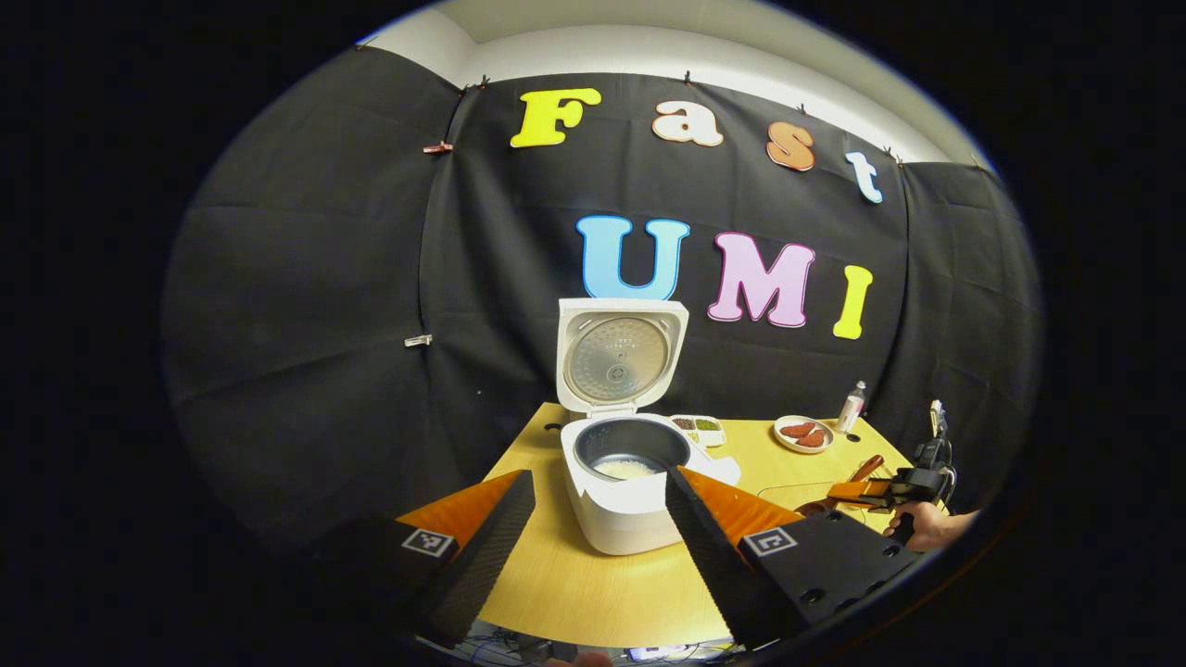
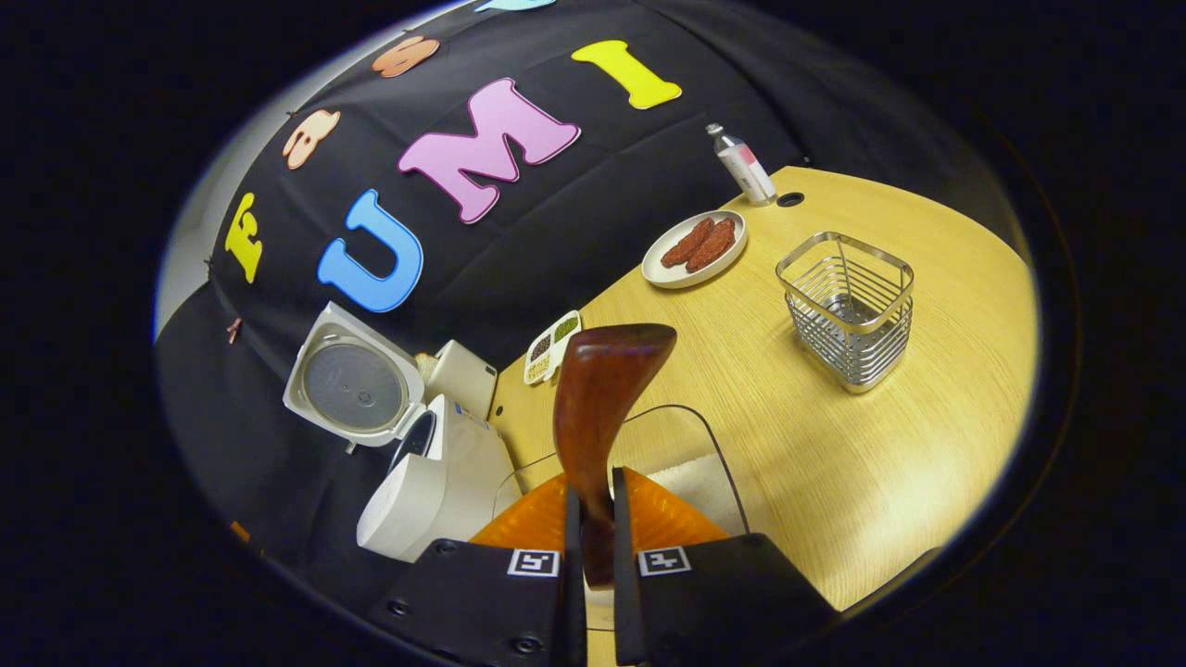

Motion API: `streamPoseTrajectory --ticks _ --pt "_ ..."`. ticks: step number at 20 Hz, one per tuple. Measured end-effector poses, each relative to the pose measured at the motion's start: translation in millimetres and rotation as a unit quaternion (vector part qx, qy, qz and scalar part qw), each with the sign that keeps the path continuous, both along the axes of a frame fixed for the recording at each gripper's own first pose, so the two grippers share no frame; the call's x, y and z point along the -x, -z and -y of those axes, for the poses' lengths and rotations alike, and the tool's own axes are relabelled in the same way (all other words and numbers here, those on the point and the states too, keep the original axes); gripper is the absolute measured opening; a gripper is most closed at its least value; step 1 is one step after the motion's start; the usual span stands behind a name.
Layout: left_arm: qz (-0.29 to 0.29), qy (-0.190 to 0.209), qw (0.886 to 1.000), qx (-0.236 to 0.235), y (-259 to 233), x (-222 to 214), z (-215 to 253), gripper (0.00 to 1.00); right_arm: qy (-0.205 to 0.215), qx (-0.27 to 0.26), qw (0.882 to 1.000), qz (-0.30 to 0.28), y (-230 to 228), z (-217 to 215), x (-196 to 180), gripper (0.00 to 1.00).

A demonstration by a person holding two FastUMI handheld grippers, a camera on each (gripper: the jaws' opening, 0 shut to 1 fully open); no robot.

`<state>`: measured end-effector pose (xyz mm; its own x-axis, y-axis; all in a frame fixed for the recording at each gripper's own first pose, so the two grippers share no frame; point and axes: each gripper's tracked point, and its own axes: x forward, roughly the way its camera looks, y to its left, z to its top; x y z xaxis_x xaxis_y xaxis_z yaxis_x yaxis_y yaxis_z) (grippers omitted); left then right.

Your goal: Close the left gripper, press the button to open the rice cooker; take a wooden spoon from the chopstick holder with the right hand, scoop a spoonful of rice and pour it into the rice cooker, then put the wooden spoon back into the chopstick holder.

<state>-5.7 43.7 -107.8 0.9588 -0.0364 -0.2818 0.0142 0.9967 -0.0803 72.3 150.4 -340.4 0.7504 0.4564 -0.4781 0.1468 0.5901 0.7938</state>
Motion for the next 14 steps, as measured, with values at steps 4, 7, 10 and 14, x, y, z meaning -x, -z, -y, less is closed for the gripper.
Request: streamPoseTrajectory --ticks 4,7,10,14 --pt "0.003 0.002 1.000 0.001 -2.4 1.1 1.3 0.98 0.022 -0.034 0.999 0.001 -10.7 11.0 -0.4 0.16" --pt "0.004 0.001 1.000 0.001 -4.5 5.2 2.3 0.98 0.025 -0.052 0.998 0.001 -14.5 15.7 2.4 0.16" --pt "0.005 0.003 1.000 -0.003 -4.9 9.6 2.8 0.98 0.042 -0.072 0.996 -0.003 -23.4 23.0 1.7 0.16" --pt "0.007 0.007 1.000 -0.002 -7.7 11.8 3.1 0.98 0.052 -0.097 0.994 0.004 -51.5 23.2 5.0 0.16"
